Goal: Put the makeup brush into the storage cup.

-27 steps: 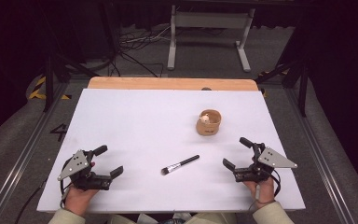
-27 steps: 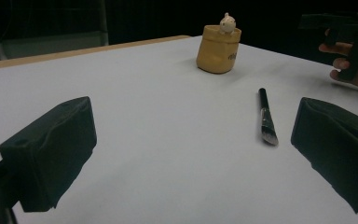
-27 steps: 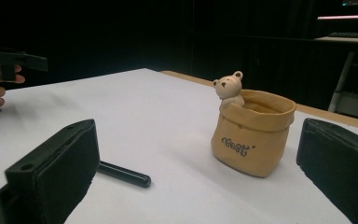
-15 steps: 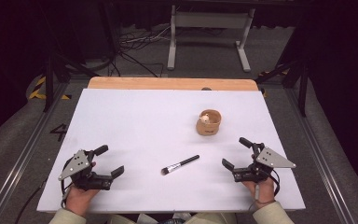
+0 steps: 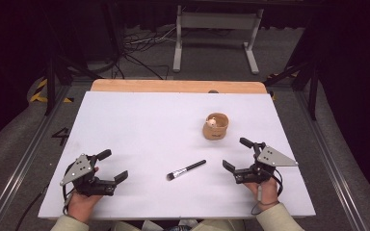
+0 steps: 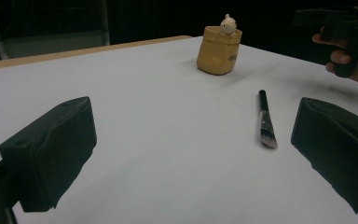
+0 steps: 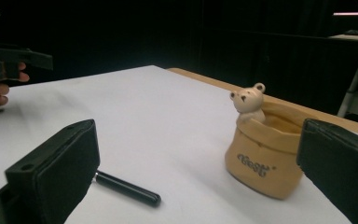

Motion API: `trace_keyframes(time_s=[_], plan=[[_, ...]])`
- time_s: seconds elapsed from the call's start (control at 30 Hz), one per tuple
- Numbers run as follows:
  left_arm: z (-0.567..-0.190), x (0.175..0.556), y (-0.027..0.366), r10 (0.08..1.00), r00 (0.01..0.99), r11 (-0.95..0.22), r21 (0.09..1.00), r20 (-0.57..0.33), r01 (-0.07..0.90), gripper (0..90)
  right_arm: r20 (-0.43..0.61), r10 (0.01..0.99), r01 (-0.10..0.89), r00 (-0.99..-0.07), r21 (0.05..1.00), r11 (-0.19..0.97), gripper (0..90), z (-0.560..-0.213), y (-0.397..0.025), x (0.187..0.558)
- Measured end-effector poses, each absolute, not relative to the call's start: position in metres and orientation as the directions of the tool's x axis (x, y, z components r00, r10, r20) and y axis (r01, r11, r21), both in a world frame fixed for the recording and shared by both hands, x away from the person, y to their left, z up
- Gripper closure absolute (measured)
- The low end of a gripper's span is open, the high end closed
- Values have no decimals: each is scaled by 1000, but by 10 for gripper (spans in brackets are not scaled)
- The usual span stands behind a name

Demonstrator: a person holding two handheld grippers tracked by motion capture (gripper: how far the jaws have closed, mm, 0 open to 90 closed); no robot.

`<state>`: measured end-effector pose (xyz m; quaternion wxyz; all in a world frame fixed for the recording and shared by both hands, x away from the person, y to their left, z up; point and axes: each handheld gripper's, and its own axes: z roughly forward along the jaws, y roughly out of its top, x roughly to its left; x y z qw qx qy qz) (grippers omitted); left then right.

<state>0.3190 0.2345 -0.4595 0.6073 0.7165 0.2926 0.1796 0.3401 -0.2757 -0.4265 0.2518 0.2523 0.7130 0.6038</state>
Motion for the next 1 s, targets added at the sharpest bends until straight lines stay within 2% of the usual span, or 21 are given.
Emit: trace_keyframes(time_s=[1.0], plan=[[-459, 319, 236, 644, 760, -98, 974, -94, 204, 6, -25, 548, 53, -836, 991, 126, 0, -402, -216, 374]])
